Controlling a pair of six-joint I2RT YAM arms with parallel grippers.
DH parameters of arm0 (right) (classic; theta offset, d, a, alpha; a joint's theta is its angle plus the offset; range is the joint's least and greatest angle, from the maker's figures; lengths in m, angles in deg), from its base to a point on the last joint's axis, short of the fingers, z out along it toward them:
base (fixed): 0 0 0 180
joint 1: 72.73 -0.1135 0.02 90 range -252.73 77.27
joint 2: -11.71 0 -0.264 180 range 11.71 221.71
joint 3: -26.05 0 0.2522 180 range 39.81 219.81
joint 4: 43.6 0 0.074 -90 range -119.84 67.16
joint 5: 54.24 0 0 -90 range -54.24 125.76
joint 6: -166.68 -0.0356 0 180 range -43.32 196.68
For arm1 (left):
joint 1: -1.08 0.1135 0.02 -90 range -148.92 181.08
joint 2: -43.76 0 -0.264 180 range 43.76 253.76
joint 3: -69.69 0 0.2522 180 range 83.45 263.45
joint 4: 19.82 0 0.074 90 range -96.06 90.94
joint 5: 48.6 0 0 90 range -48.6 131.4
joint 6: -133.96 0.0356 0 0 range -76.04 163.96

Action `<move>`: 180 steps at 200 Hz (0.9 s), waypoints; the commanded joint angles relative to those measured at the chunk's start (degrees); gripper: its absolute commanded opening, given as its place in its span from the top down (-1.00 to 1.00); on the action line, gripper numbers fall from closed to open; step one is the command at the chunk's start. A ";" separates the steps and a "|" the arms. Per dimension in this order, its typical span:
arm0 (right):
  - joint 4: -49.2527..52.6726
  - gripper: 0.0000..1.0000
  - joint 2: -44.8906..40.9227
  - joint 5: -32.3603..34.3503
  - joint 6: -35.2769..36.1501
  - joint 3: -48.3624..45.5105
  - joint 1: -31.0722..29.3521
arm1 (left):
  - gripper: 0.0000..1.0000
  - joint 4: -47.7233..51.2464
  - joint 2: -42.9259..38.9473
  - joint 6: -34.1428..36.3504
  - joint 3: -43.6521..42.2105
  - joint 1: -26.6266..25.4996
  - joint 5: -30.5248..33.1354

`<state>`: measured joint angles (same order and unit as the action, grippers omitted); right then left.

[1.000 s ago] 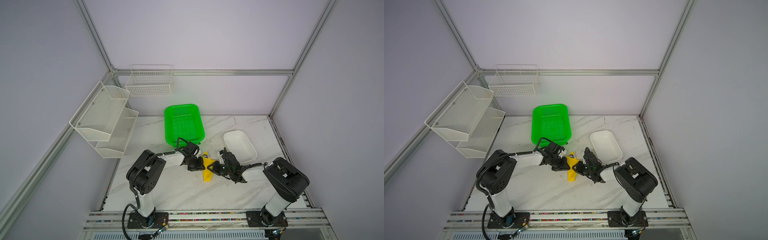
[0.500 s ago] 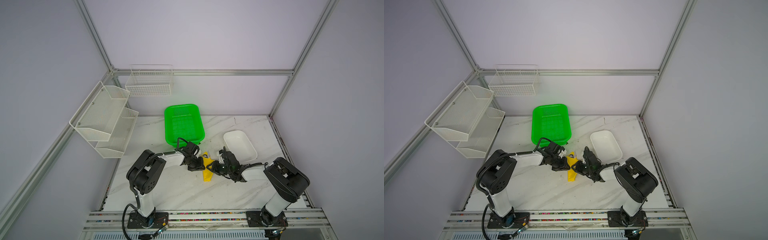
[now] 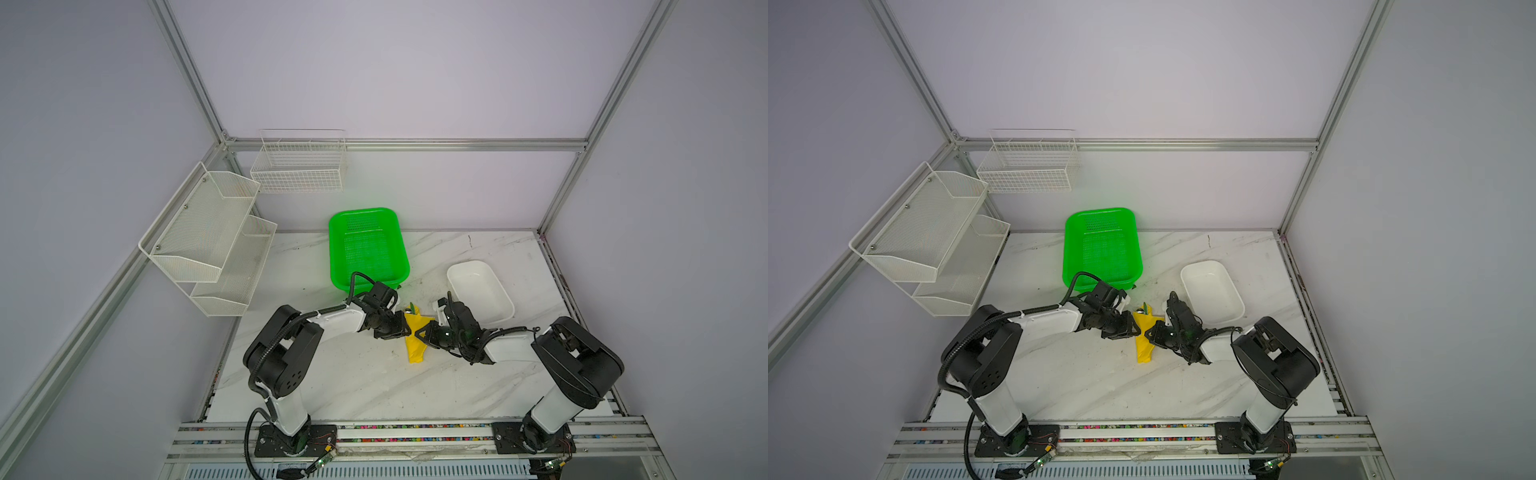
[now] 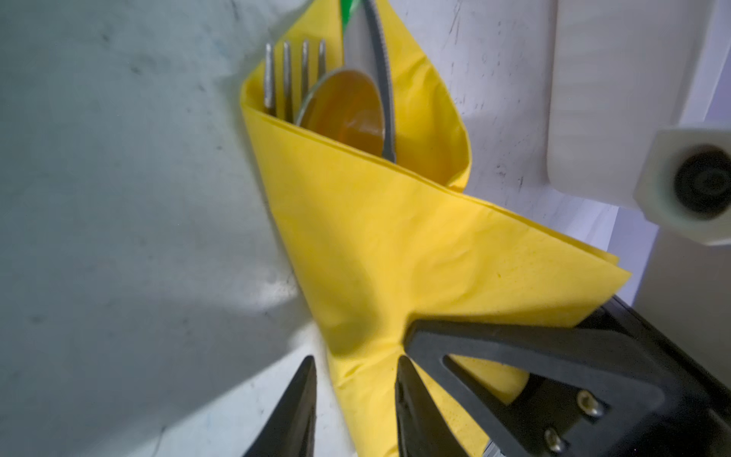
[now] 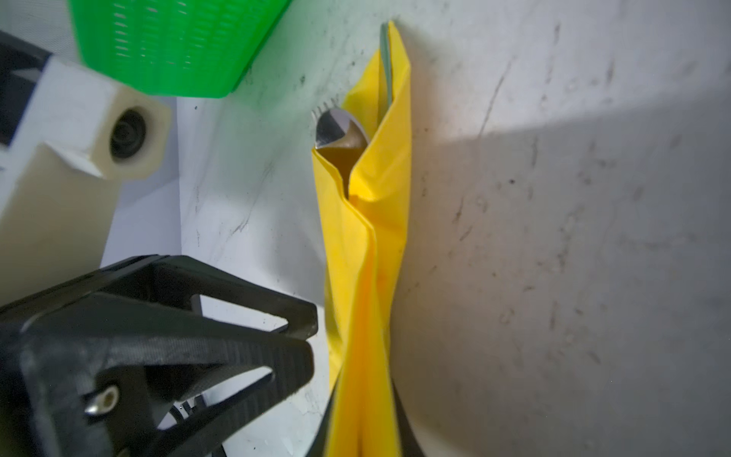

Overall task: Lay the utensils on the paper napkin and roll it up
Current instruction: 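Lift the napkin cone upright with the left gripper while the right holds the flap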

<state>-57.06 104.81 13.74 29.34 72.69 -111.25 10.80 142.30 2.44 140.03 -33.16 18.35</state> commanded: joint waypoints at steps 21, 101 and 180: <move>-4.33 0.84 -5.48 0.77 3.66 -2.68 0.20 | 0.19 -3.30 -11.31 -0.61 -6.22 1.62 6.87; -9.89 0.85 -13.97 -2.10 6.90 -4.78 0.29 | -0.25 -19.97 -28.68 0.84 -17.73 4.13 5.28; -10.55 0.85 -24.86 -6.58 5.12 -0.96 0.42 | -0.43 -37.78 -30.19 -8.05 -18.01 8.11 -13.24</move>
<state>-63.49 81.90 9.42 35.01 68.87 -111.20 -17.66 112.25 -1.65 124.07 -25.84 12.10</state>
